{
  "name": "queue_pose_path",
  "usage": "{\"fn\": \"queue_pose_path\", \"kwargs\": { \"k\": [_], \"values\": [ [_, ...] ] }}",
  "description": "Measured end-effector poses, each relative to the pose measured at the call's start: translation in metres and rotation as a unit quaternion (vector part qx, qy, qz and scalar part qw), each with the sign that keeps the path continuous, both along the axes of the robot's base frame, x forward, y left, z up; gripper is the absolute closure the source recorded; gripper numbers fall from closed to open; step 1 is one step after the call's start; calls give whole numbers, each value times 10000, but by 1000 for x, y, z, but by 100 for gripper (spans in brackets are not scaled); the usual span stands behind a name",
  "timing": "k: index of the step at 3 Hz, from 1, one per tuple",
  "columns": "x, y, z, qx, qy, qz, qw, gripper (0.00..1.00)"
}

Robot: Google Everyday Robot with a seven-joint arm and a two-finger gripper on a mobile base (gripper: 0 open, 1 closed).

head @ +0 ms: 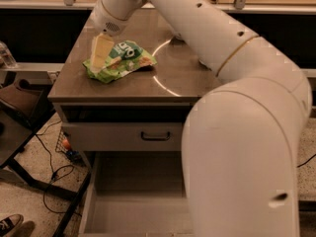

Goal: Place green rice chip bag into middle drawer

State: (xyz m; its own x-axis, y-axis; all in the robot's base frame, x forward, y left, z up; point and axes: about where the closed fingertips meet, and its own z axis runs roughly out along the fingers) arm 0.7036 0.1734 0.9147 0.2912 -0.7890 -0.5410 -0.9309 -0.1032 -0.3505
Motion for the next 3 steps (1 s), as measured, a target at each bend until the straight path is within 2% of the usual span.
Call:
{"fn": "queue_pose_path", "kwargs": {
  "k": [1, 2, 3],
  "values": [
    [14, 6, -30, -24, -30, 268, 9996, 0],
    [25, -2, -56, -161, -13, 381, 9991, 0],
    [29, -11, -75, -293, 10, 436, 9986, 19]
  ]
}}
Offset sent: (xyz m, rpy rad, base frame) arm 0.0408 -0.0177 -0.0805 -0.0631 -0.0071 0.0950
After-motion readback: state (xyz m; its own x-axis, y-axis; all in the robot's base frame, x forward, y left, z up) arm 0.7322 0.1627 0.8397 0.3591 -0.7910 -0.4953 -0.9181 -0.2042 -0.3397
